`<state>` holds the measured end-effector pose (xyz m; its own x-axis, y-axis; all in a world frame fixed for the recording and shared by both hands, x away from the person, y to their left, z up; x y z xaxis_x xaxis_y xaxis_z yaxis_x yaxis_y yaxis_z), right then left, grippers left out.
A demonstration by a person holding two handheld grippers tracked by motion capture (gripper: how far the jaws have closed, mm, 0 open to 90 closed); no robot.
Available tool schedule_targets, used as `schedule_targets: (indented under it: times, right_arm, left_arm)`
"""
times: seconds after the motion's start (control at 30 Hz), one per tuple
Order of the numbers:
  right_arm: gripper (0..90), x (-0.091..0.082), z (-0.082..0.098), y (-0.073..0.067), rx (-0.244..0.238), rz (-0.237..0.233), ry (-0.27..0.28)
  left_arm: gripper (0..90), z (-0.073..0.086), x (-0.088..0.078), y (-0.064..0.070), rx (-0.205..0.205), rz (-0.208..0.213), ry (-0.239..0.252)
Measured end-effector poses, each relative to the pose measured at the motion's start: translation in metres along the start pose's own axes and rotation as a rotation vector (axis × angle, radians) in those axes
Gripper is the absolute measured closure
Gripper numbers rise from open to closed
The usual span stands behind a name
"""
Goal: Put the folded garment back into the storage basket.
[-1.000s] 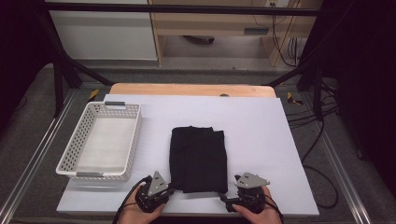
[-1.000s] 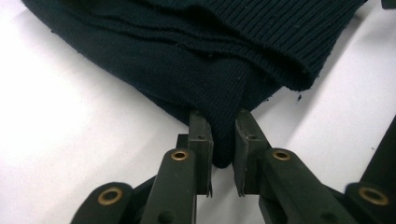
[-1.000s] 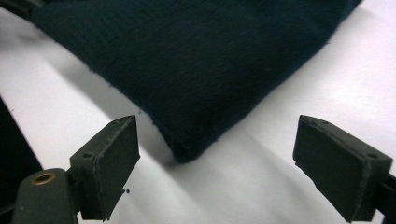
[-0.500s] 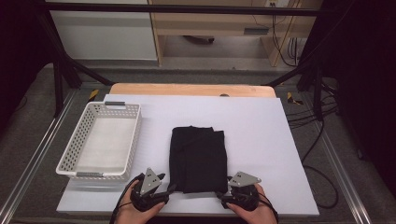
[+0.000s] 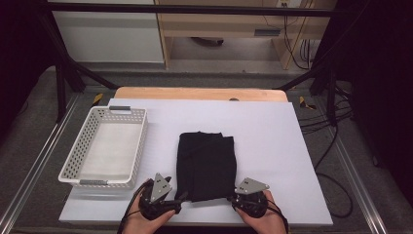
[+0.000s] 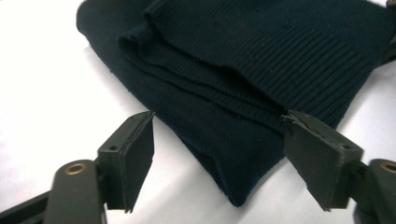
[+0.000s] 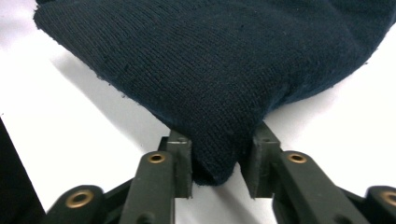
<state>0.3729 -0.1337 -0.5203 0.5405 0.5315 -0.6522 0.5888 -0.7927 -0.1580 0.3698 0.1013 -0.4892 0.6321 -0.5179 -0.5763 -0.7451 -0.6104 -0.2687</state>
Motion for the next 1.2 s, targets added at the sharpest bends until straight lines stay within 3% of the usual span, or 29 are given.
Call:
schedule_targets:
  times: [0.17, 0.37, 0.8, 1.2]
  right_arm:
    - [73.6, -0.003, 0.000, -0.001, -0.013, 0.000, 0.005]
    - [74.8, -0.010, 0.003, -0.001, -0.010, -0.009, 0.009]
    - [74.3, -0.014, 0.008, -0.002, -0.008, -0.023, 0.003]
    - [73.9, -0.013, 0.009, -0.001, -0.006, -0.031, -0.003]
  left_arm:
    - [18.9, -0.004, 0.002, -0.001, -0.014, -0.005, -0.009]
    - [16.4, -0.019, 0.004, -0.005, 0.004, -0.019, -0.013]
    - [13.1, -0.063, 0.030, -0.042, 0.026, -0.013, -0.053]
    - [11.9, -0.083, 0.060, -0.081, -0.020, -0.034, -0.088]
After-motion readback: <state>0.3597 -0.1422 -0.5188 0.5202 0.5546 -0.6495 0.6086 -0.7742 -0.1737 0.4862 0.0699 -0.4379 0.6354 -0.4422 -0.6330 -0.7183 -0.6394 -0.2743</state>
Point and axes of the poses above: each handheld gripper's, and its own axes: x roughly forward along the jaws, z roughly out of its underside, y roughly to its right, the point moved 6 cm from there along x, roughly forward along the jaws, and after that the axes turned 15 degrees about x, right-handed, at the moved point
